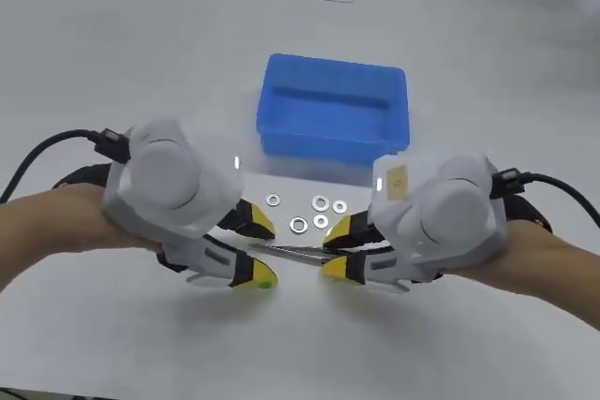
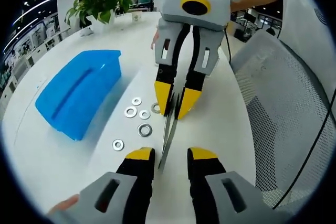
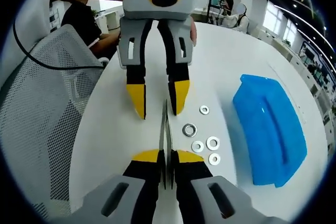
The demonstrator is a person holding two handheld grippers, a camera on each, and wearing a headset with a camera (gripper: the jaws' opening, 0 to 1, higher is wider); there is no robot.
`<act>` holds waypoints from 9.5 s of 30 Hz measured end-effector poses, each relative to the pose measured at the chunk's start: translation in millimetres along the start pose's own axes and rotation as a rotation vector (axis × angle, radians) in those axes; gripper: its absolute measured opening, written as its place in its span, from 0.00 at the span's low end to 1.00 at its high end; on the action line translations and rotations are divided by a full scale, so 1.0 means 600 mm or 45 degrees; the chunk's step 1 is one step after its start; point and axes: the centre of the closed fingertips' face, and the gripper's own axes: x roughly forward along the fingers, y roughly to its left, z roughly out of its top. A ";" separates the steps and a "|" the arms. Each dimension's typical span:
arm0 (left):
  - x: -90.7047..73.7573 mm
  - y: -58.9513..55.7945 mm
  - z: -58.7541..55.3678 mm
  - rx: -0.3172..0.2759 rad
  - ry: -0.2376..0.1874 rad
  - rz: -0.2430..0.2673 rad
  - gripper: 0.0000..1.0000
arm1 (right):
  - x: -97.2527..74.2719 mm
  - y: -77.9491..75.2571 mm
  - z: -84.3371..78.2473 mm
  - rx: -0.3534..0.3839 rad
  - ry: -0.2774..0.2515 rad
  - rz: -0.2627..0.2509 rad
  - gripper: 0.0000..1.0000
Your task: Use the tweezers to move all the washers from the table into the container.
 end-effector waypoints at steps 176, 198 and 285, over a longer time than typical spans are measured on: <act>-0.048 -0.019 0.172 0.147 -0.355 0.103 0.07 | -0.061 -0.018 0.039 -0.025 -0.349 -0.135 0.12; -0.044 -0.009 0.171 0.110 -0.312 0.107 0.07 | -0.049 -0.023 0.033 0.012 -0.331 -0.118 0.11; -0.059 0.237 0.197 0.106 -0.291 0.115 0.07 | -0.021 -0.266 0.054 0.102 -0.329 -0.168 0.10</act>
